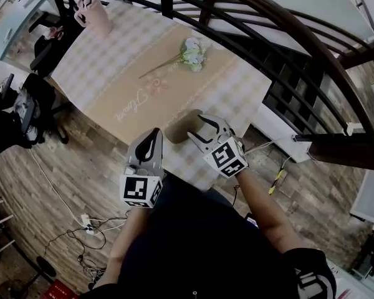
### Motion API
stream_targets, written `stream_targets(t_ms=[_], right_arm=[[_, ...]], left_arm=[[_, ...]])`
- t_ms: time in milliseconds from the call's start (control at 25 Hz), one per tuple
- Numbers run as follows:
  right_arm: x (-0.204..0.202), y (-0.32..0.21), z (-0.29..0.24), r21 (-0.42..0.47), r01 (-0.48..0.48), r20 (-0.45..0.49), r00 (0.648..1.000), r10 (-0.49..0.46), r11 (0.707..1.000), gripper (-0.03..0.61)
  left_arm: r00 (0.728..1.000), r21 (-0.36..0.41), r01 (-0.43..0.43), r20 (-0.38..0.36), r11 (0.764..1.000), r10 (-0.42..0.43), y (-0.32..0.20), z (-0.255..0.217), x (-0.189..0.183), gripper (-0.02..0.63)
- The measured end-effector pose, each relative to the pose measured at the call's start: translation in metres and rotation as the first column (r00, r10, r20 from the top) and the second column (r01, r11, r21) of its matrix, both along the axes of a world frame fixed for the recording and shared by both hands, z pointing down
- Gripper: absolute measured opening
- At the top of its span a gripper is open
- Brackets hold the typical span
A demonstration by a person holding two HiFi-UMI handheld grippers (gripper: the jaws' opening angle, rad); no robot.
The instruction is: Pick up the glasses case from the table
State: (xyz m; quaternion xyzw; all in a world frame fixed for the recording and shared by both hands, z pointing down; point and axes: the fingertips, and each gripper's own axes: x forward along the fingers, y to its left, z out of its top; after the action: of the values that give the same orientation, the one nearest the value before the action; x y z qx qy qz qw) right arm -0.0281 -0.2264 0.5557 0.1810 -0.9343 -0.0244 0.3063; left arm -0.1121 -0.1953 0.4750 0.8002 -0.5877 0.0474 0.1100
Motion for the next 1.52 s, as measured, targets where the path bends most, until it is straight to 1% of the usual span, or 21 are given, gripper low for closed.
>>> stream_targets(t_ms=[80, 200, 360, 480, 600, 680, 800, 920, 1000, 1160, 1280, 1520], right_arm=[[-0.001, 0.002, 0.009, 0.020, 0.049, -0.072, 0.996, -0.048, 0.999, 0.194], [-0.004, 0.008, 0.025, 0.038, 0.147, -0.176, 0.975, -0.138, 0.988, 0.209], [-0.008, 0.015, 0.042, 0.031, 0.255, -0.273, 0.932, -0.237, 0.966, 0.229], [-0.009, 0.019, 0.055, 0.013, 0.322, -0.339, 0.892, -0.299, 0.947, 0.250], [-0.008, 0.021, 0.068, -0.008, 0.386, -0.407, 0.841, -0.356, 0.922, 0.273], [-0.007, 0.020, 0.075, -0.007, 0.432, -0.455, 0.801, -0.388, 0.902, 0.287], [-0.006, 0.018, 0.086, 0.007, 0.514, -0.535, 0.726, -0.431, 0.858, 0.302], [-0.004, 0.019, 0.096, -0.007, 0.586, -0.601, 0.645, -0.472, 0.811, 0.318], [-0.004, 0.019, 0.102, -0.021, 0.617, -0.627, 0.605, -0.491, 0.787, 0.327], [-0.009, 0.020, 0.110, -0.041, 0.661, -0.650, 0.552, -0.522, 0.750, 0.341], [-0.010, 0.022, 0.118, -0.075, 0.687, -0.666, 0.505, -0.549, 0.723, 0.350], [-0.018, 0.023, 0.127, -0.129, 0.719, -0.677, 0.439, -0.590, 0.683, 0.356]], left_arm=[[1.000, -0.015, -0.021, 0.004, 1.000, 0.021, -0.003, 0.003, -0.001, 0.011], [0.999, -0.034, -0.053, 0.008, 0.998, 0.053, -0.009, 0.008, 0.000, 0.011], [0.996, -0.053, -0.089, 0.016, 0.995, 0.090, -0.013, 0.017, 0.003, 0.011], [0.995, -0.070, -0.102, 0.013, 0.992, 0.103, -0.015, 0.023, 0.003, 0.011], [0.994, -0.080, -0.109, 0.011, 0.991, 0.110, -0.016, 0.029, 0.002, 0.011], [0.994, -0.086, -0.107, 0.009, 0.990, 0.109, -0.016, 0.031, 0.001, 0.011], [0.995, -0.095, -0.101, 0.006, 0.990, 0.102, -0.017, 0.035, -0.001, 0.011], [0.995, -0.103, -0.097, 0.004, 0.990, 0.098, -0.016, 0.037, -0.004, 0.011], [0.996, -0.107, -0.094, 0.003, 0.990, 0.095, -0.015, 0.038, -0.006, 0.011], [0.996, -0.116, -0.084, 0.001, 0.990, 0.084, -0.014, 0.041, -0.009, 0.011], [0.997, -0.124, -0.074, 0.003, 0.990, 0.075, -0.012, 0.044, -0.012, 0.011], [0.998, -0.131, -0.063, -0.001, 0.989, 0.063, -0.010, 0.046, -0.015, 0.011]])
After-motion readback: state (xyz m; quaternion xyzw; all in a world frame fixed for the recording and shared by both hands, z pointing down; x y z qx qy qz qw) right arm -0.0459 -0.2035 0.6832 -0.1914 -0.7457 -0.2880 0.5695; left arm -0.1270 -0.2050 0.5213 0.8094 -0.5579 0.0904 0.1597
